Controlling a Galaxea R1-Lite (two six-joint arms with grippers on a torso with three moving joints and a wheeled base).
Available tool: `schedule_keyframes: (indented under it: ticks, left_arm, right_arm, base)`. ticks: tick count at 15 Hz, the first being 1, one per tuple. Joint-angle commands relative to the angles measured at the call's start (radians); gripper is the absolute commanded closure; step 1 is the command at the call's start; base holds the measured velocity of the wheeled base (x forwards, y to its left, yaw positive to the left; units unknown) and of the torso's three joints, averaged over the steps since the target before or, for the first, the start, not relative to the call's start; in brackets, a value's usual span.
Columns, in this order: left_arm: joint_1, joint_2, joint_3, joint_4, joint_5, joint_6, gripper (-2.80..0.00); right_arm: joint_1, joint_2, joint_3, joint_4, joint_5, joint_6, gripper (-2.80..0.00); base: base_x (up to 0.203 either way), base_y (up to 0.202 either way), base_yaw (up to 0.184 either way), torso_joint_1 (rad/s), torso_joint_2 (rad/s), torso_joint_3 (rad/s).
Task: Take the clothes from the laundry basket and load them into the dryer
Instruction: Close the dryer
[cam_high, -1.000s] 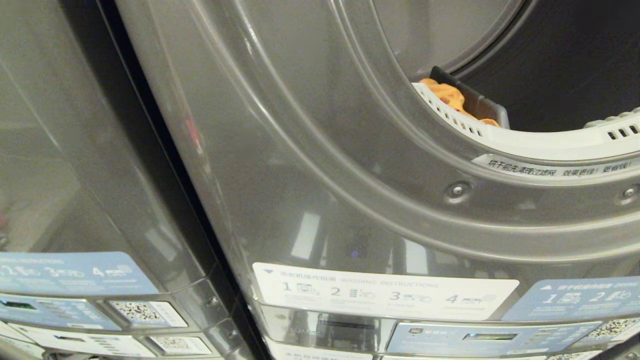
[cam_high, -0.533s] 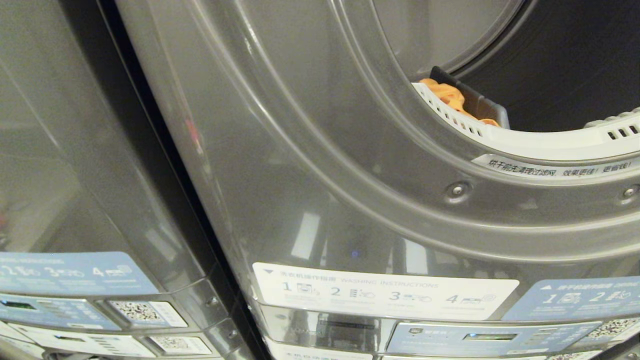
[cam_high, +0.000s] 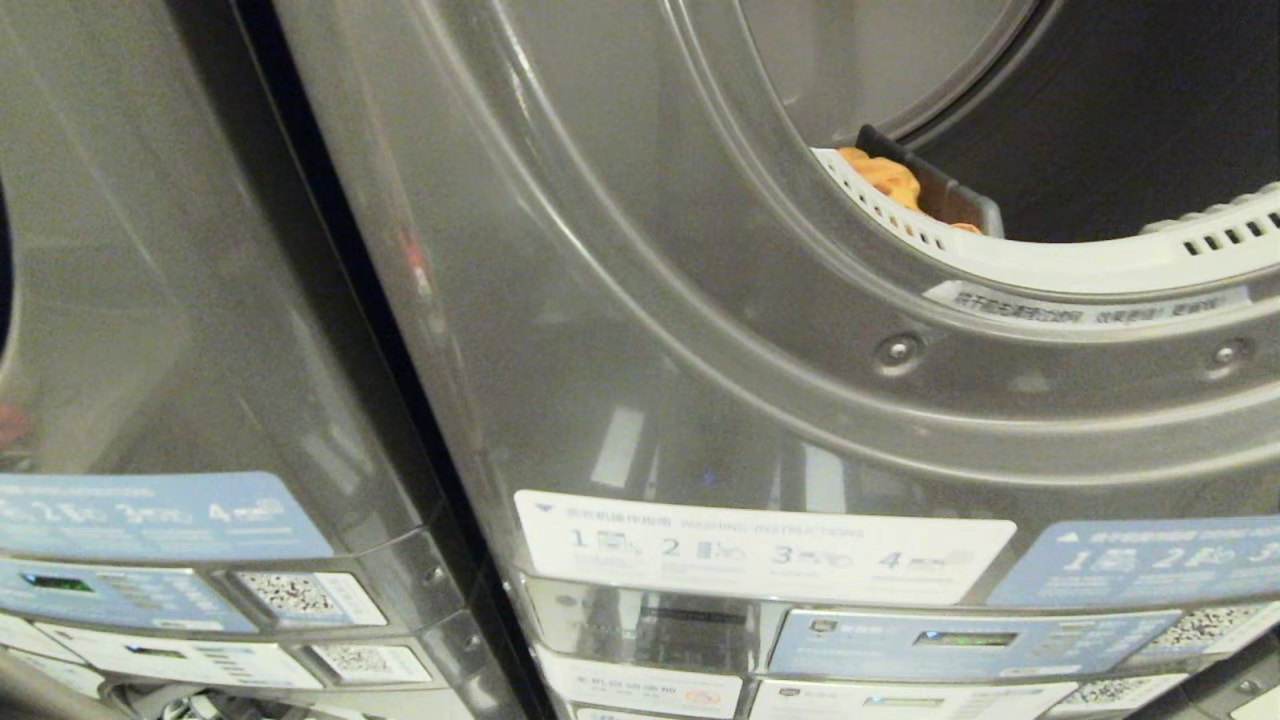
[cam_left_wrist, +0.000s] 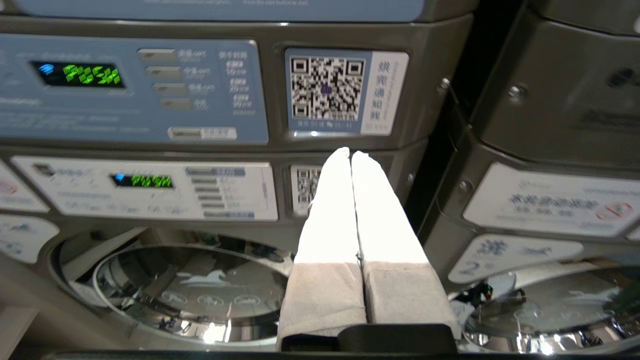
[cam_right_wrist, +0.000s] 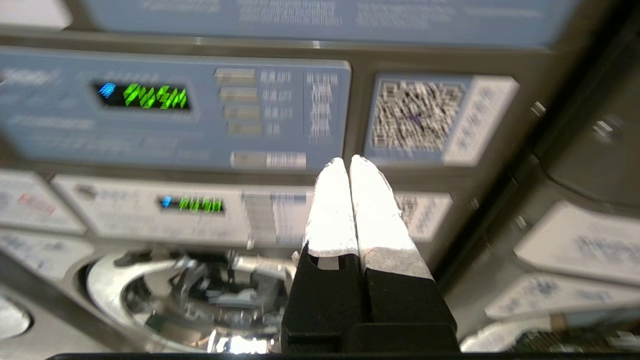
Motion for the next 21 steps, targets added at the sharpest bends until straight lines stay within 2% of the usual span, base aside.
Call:
schedule_keyframes:
  ticks: [1,15,21]
  left_arm:
    - [0.0,-0.002,0.0,-0.001,0.0,0.0,0.0]
    - [0.0,-0.002,0.0,-0.001,0.0,0.0,0.0]
    - [0.0,-0.002,0.0,-0.001,0.0,0.001,0.0]
  right_arm:
    - [0.0,0.001,0.0,0.0,0.0,0.0,0.0]
    - [0.0,0.001,0.0,0.0,-0.001,0.006,0.0]
    - [0.0,0.001,0.0,0.0,-0.003,0.008,0.0]
  base:
    - [-0.195,0.0,0.0,-0.009,0.0,0.005]
    - [-0.195,0.0,0.002,0.002,0.0,0.002]
    - [-0.032,0.0,0.0,0.004,0.0,0.001]
